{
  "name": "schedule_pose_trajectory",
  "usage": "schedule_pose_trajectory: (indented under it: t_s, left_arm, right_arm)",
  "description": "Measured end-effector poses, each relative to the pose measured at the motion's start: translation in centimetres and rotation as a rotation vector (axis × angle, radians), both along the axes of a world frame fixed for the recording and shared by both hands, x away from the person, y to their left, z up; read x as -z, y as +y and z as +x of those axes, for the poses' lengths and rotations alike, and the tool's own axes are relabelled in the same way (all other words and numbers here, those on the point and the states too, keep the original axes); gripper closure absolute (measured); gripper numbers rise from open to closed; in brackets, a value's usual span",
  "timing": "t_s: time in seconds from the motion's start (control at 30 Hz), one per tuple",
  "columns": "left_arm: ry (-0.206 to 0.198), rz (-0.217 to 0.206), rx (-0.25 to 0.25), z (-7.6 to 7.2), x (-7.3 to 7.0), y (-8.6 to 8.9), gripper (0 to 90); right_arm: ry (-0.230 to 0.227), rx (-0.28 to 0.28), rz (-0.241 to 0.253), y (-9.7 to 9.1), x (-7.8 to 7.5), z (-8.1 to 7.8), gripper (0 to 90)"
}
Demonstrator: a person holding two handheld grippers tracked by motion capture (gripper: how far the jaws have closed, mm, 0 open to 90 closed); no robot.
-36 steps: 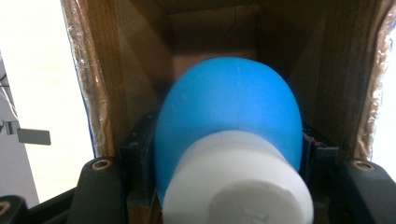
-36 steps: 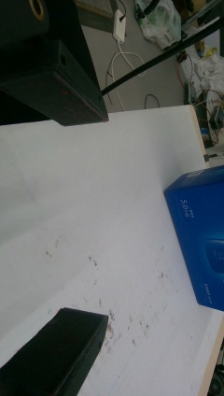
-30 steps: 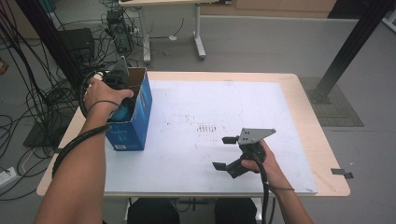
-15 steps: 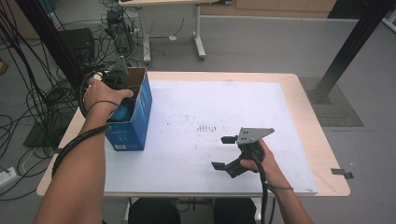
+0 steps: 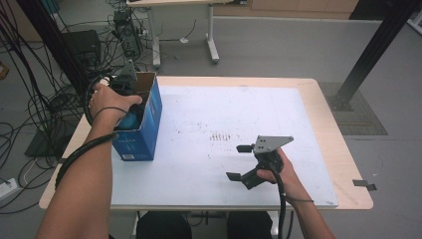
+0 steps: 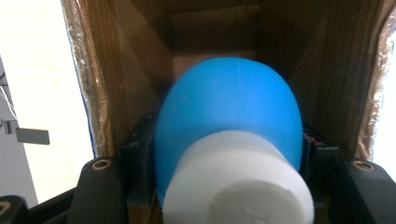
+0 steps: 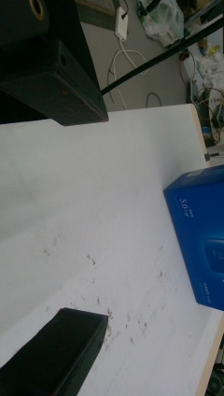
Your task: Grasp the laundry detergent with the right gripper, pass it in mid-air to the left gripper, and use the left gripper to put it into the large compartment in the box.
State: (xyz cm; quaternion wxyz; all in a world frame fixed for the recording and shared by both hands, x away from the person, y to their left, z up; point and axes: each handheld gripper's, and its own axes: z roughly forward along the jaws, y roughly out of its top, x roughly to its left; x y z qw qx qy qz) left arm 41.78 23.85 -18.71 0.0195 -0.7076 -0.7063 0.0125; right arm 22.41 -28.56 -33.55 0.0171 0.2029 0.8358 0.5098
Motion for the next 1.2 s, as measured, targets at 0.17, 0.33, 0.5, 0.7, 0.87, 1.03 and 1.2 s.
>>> schedule_pose_trajectory:
  t_s: [0.17,0.33,0.5,0.7,0.87,1.03,1.2]
  left_arm:
    - [0.003,0.000,0.003,0.05,-0.01,0.03,37.7]
    - [0.004,0.000,0.004,0.02,-0.03,0.05,37.7]
    - [-0.001,-0.003,0.000,-0.11,-0.03,0.17,37.6]
    - [-0.001,-0.005,-0.003,-0.12,-0.04,0.28,37.6]
    - [-0.001,-0.003,-0.005,-0.10,-0.02,0.13,37.7]
    - [-0.001,-0.003,-0.006,-0.11,-0.03,0.14,37.6]
    - [-0.001,-0.006,-0.004,-0.17,-0.05,0.32,37.7]
  right_arm:
    - [-0.002,-0.003,0.003,0.12,-0.04,0.05,4.2]
    - [-0.001,-0.001,0.005,0.08,0.00,0.10,4.2]
    - [-0.004,-0.004,0.004,0.10,-0.06,0.17,4.2]
    - [-0.002,-0.007,0.005,0.18,0.00,0.24,4.2]
    - [0.000,-0.005,0.004,0.20,0.09,0.25,4.2]
    - [0.001,-0.003,0.005,0.13,0.10,0.23,4.2]
    - [0.002,-0.001,0.007,0.15,0.16,0.18,4.2]
